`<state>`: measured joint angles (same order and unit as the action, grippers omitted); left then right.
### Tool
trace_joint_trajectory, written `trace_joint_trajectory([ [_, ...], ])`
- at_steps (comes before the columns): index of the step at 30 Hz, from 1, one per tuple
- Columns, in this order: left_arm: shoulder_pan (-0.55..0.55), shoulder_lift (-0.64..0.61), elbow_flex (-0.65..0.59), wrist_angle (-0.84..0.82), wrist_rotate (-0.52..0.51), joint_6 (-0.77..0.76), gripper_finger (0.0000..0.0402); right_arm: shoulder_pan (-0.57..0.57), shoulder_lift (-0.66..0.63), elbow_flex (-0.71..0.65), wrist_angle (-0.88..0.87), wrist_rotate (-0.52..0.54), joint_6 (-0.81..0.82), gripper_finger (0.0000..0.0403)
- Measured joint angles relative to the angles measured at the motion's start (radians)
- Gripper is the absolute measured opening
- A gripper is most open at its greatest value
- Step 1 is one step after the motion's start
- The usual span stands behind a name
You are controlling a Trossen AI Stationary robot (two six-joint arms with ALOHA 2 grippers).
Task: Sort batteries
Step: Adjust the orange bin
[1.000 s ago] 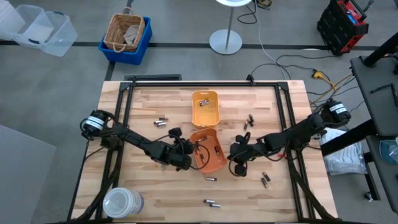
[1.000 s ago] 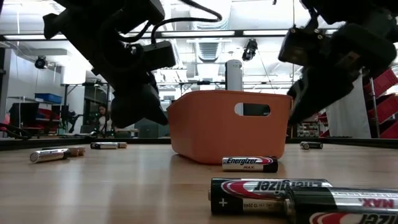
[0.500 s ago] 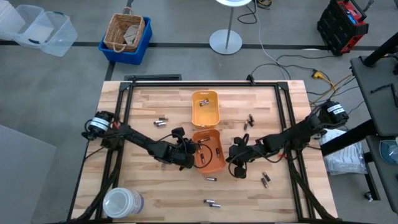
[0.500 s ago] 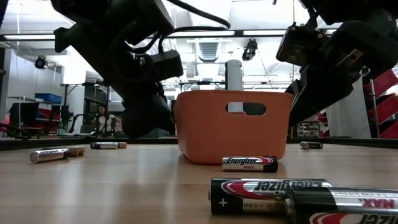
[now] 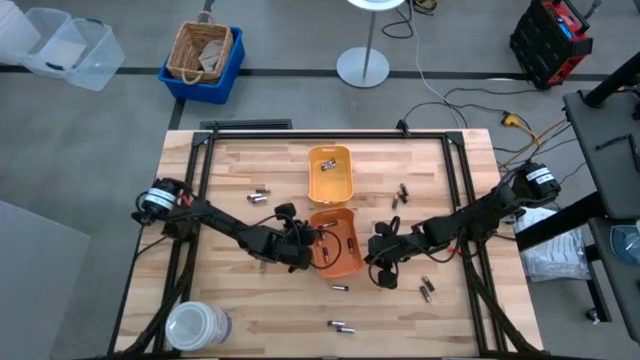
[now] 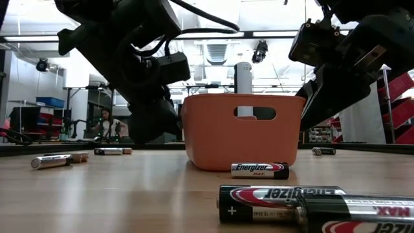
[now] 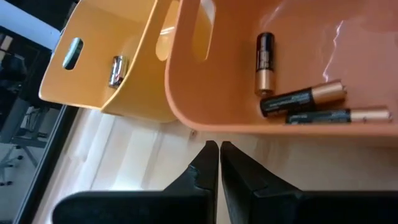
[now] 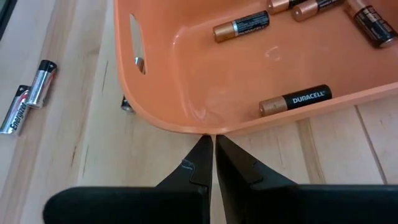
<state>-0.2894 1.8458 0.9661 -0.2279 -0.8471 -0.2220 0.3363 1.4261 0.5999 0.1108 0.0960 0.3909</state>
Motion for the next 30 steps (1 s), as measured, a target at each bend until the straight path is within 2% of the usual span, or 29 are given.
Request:
trace_joint_trajectory([
  [3,-0.005,-0.012,0.000,-0.029,0.005,-0.012,0.0000,0.000,0.000,0.000,0.000,0.000,-0.002,0.0012],
  [8,-0.019,-0.036,0.000,-0.067,0.113,-0.010,0.0000,0.000,0.000,0.000,0.000,0.000,-0.008,0.0012],
  [12,-0.024,-0.038,0.000,-0.034,0.182,0.012,0.0000,0.000,0.000,0.000,0.000,0.000,-0.012,0.0012],
  [19,-0.015,-0.038,0.000,0.007,0.076,0.027,0.0000,0.000,0.000,0.000,0.000,0.000,-0.024,0.0012],
  [30,0.016,-0.033,0.000,0.063,0.071,0.073,0.0000,0.000,0.000,0.000,0.008,0.000,-0.052,0.0012],
])
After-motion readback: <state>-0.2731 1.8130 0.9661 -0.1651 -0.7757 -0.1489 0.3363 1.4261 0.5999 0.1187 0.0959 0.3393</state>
